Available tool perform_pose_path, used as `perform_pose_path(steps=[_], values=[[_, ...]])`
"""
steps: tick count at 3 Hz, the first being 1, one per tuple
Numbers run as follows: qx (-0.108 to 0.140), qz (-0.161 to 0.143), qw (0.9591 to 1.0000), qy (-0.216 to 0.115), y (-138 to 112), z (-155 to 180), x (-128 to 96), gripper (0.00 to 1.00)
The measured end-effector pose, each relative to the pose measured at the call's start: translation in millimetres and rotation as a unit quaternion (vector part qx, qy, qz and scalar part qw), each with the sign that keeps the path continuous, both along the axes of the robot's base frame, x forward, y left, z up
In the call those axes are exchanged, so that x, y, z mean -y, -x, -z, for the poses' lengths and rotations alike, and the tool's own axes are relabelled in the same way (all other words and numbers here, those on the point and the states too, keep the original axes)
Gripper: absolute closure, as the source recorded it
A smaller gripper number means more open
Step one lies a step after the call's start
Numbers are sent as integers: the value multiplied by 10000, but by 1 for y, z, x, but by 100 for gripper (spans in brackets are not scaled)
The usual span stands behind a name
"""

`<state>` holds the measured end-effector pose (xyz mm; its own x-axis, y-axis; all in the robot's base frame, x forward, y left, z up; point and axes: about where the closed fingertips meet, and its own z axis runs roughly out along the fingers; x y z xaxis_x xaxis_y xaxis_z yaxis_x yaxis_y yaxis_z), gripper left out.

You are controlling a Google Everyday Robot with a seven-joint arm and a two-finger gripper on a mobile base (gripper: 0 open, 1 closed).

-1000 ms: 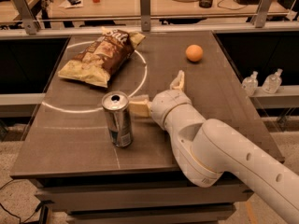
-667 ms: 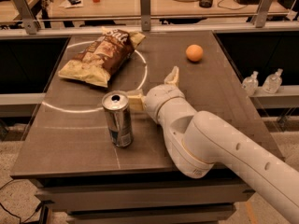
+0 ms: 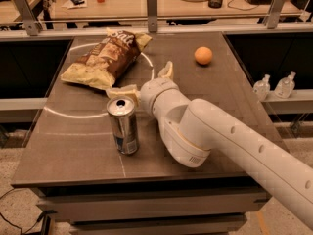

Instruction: Move brown chip bag near orange

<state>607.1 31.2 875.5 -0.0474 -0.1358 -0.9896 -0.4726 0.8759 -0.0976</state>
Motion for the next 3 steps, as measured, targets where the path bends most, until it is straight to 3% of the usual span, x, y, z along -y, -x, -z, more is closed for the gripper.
perform_pose_path(steps=[3], values=[[-51,-718,9974,-5,-20,15,-47,0]])
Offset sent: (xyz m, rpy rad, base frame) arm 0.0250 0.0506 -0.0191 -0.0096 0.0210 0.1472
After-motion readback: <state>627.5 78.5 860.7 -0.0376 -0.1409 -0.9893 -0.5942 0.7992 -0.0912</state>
